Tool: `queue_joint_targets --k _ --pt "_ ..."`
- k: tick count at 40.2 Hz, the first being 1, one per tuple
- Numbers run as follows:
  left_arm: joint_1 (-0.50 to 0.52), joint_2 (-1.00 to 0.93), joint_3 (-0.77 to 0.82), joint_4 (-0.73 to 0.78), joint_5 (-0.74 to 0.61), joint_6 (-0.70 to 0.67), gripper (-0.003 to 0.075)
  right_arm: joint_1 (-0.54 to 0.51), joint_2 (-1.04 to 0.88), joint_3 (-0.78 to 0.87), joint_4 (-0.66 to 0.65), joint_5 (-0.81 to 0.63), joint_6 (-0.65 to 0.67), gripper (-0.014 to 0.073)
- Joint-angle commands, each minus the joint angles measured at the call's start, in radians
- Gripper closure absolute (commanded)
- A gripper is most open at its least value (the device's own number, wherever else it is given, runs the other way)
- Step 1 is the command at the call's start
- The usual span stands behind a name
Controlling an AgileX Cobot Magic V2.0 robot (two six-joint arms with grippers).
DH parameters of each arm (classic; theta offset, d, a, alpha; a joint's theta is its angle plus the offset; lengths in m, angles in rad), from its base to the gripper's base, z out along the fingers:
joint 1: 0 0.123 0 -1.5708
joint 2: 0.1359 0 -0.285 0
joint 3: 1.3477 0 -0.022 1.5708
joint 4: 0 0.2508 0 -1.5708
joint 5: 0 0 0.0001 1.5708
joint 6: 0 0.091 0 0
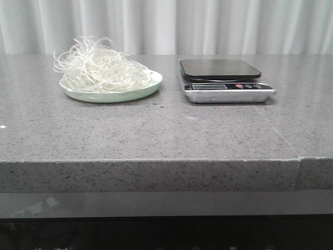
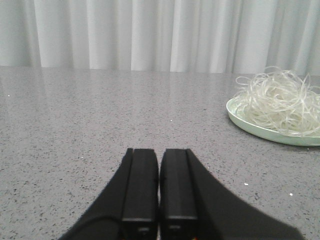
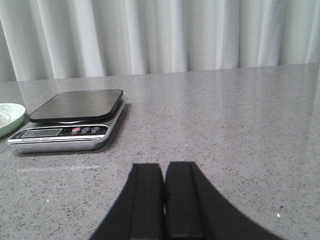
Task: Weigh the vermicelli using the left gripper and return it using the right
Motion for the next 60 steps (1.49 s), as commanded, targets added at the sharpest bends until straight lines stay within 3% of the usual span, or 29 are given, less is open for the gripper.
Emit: queue_joint_targets --k 1,26,37,50,60 --pt "-0.002 -0.022 0.038 -0.009 -0.084 -0.007 0.0566 -0.004 -0.014 -0.003 -0.001 -0.085 -0.003 0.0429" --pt "-0.002 -0.022 0.038 -0.009 -0.084 -0.007 0.0566 -0.004 -0.014 -0.003 -0.001 -0.086 -0.003 0.0429" --pt "-0.002 -0.022 0.009 -0.009 -0.17 -0.007 0.0566 -0.004 -0.014 -0.035 0.0 -0.074 -0.004 0.0429" --pt "-0.002 0.009 -0.289 -0.003 -0.069 -0.007 0.0566 -0.004 0.005 -0.327 -0.002 0.101 -0.004 0.0429" --pt "-0.002 0.169 -0.564 -0.003 0.119 -0.007 0.0566 -0.004 0.162 -0.551 -0.002 0.262 -0.004 0.0429"
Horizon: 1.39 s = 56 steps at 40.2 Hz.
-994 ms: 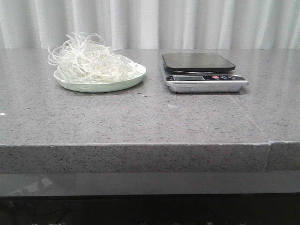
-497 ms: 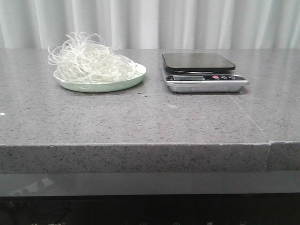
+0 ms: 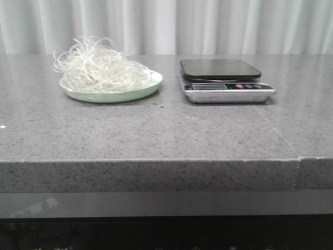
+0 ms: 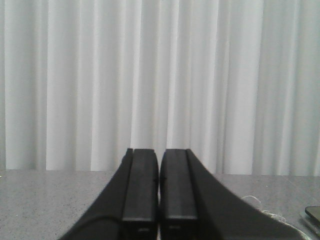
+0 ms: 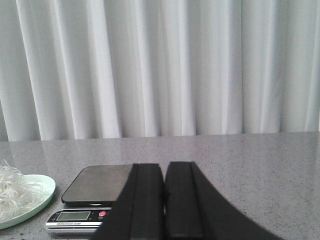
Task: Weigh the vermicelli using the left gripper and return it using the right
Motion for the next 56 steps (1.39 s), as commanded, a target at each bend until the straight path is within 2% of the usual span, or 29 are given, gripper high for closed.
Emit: queue_joint_targets --k 1,8,22,31,45,47,49,53,56 --pt "-0.002 0.088 -0.118 -0.003 0.017 -0.007 0.0566 -0.004 0.092 -0.101 -0.002 0.012 -0.004 0.0429" --pt "-0.002 0.222 -0.231 -0.003 0.146 -0.001 0.0566 -0.004 0.233 -0.207 -0.002 0.138 -0.004 0.0429" --pt "-0.002 0.38 -0.226 -0.003 0.328 -0.001 0.0566 -0.004 0.461 -0.22 -0.002 0.252 -0.004 0.0429" --pt "-0.002 0.433 -0.226 -0.016 0.365 -0.001 0.0566 -0.004 0.539 -0.22 -0.002 0.261 -0.004 0.0429" --pt "-0.002 0.449 -0.226 -0.008 0.369 0.001 0.0559 -0.004 0.552 -0.22 -0.033 0.273 -0.03 0.0426" --pt "-0.002 0.449 -0.226 -0.008 0.369 0.005 0.0535 -0.004 0.552 -0.22 -0.033 0.274 -0.03 0.0396" --pt "-0.002 0.449 -0.226 -0.008 0.369 0.005 0.0493 -0.004 0.552 -0.22 -0.033 0.275 -0.03 0.0328" --pt "-0.002 0.449 -0.226 -0.008 0.367 0.014 0.0329 -0.004 0.552 -0.22 -0.033 0.275 -0.03 0.0186" --pt "-0.002 0.449 -0.226 -0.008 0.367 0.024 0.0234 -0.004 0.552 -0.22 -0.033 0.277 -0.03 0.0093"
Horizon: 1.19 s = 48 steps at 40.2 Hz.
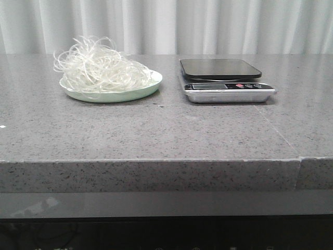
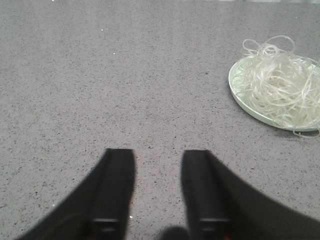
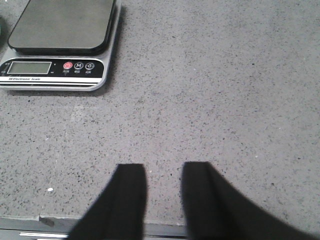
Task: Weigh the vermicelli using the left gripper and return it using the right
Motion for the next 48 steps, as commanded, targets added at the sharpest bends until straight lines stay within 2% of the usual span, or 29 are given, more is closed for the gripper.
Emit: queue_joint_targets --k 1,5,12,19,31,37,48 --pt "-0.002 0.012 -0.026 -0.001 -0.065 0.009 0.0216 -0.004 0.008 -0.035 -0.007 -0.052 -0.012 0.0069" --pt "-0.016 0.018 -0.028 -0.017 -0.088 0.009 0.0205 -0.004 0.008 -0.035 -0.007 -0.053 -0.012 0.0053" --pt "-0.115 0.097 -0.064 -0.017 -0.128 0.02 0.0209 -0.004 0.008 -0.035 -0.007 -0.054 -0.012 0.0053" --pt "-0.227 0.242 -0.14 -0.017 -0.165 0.021 0.0209 -0.004 0.008 -0.035 -0.007 -0.057 -0.012 0.0053" --pt "-0.379 0.529 -0.262 -0.017 -0.308 0.021 0.0209 -0.004 0.008 -0.035 -0.007 -0.057 -0.012 0.0053" --pt "-0.409 0.68 -0.338 -0.019 -0.352 0.021 0.0209 -0.004 0.008 -0.035 -0.007 -0.057 -0.012 0.0053" --pt "-0.411 0.921 -0.484 -0.021 -0.355 0.021 0.0209 -0.004 0.008 -0.035 -0.007 -0.055 -0.012 0.0053"
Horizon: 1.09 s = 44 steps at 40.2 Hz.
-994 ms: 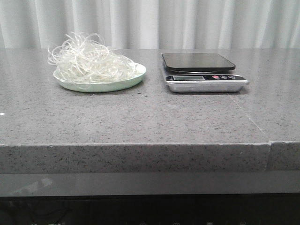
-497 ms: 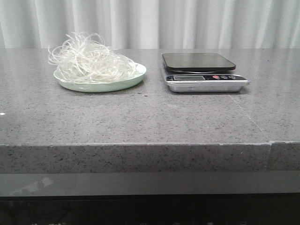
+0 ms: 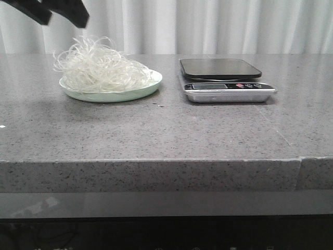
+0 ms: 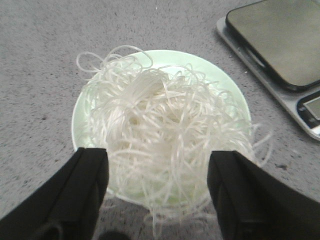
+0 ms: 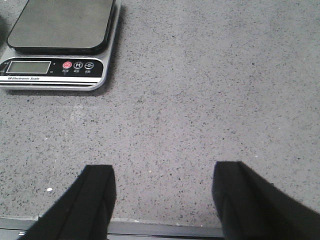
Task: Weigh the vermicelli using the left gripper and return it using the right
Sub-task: 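Lower the left gripper into the vermicelli on the green plate and close, then lift the vermicelli with the left gripper and carry it over the scale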
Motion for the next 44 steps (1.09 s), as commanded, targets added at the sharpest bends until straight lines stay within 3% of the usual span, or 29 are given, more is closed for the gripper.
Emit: queue_joint_targets --k 1,16,28,34,44 --pt "-0.008 0.048 -0.079 -0.012 -0.075 -0.003 0.0209 -0.004 0.008 -0.035 -0.007 -0.056 -0.012 0.0053" --pt "-0.008 0.196 -0.142 -0.01 -0.079 -0.003 0.0215 -0.004 0.008 -0.035 -0.007 -0.053 -0.012 0.0053" --pt "-0.008 0.196 -0.142 -0.01 -0.073 -0.003 0.0477 -0.004 0.008 -0.035 -0.007 -0.051 -0.012 0.0053" --pt "-0.008 0.195 -0.142 -0.01 -0.071 -0.003 0.057 -0.004 0.008 -0.035 -0.007 -0.051 -0.012 0.0053" --pt "-0.008 0.143 -0.208 -0.01 -0.027 -0.003 0.0566 -0.004 0.008 -0.035 -0.007 -0.052 -0.012 0.0053"
